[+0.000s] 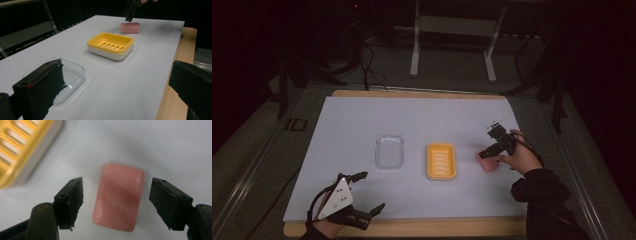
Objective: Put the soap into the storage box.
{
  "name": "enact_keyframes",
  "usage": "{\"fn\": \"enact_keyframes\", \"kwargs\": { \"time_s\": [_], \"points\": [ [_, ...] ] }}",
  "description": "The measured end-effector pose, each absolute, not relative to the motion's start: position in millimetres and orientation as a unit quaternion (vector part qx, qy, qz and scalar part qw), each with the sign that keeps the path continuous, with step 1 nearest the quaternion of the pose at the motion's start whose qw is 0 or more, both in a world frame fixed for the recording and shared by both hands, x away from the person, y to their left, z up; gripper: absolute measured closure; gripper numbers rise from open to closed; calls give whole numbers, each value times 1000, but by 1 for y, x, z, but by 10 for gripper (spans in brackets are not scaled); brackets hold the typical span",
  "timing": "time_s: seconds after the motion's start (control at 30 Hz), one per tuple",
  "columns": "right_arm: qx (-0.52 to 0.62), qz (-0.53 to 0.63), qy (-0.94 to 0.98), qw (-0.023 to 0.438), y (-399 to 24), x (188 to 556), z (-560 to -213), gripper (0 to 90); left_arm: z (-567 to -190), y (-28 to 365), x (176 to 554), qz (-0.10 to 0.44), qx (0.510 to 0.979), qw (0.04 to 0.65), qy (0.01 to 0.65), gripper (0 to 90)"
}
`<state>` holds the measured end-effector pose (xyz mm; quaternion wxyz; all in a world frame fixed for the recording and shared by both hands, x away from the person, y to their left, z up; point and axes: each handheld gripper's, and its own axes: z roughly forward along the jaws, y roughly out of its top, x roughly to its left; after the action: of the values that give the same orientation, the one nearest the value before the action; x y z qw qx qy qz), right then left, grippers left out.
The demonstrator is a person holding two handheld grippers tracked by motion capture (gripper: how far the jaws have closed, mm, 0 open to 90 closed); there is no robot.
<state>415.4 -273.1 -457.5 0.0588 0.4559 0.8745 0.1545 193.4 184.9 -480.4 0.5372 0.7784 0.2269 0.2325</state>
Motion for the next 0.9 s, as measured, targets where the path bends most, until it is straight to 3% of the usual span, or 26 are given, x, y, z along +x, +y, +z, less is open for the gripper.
{"fn": "enact_keyframes", "kwargs": {
  "time_s": [0.33, 0.53, 0.9],
  "points": [
    [457, 133, 877, 58, -275, 418, -482, 268, -480, 185, 193, 232, 778, 538, 227, 6],
    [459, 123, 878, 53, -275, 417, -492, 325, -480, 185, 193, 232, 779, 537, 226, 6],
    [449, 103, 886, 55, -270, 420, -502, 334, -481, 185, 193, 231, 779, 537, 227, 6]
  ]
}}
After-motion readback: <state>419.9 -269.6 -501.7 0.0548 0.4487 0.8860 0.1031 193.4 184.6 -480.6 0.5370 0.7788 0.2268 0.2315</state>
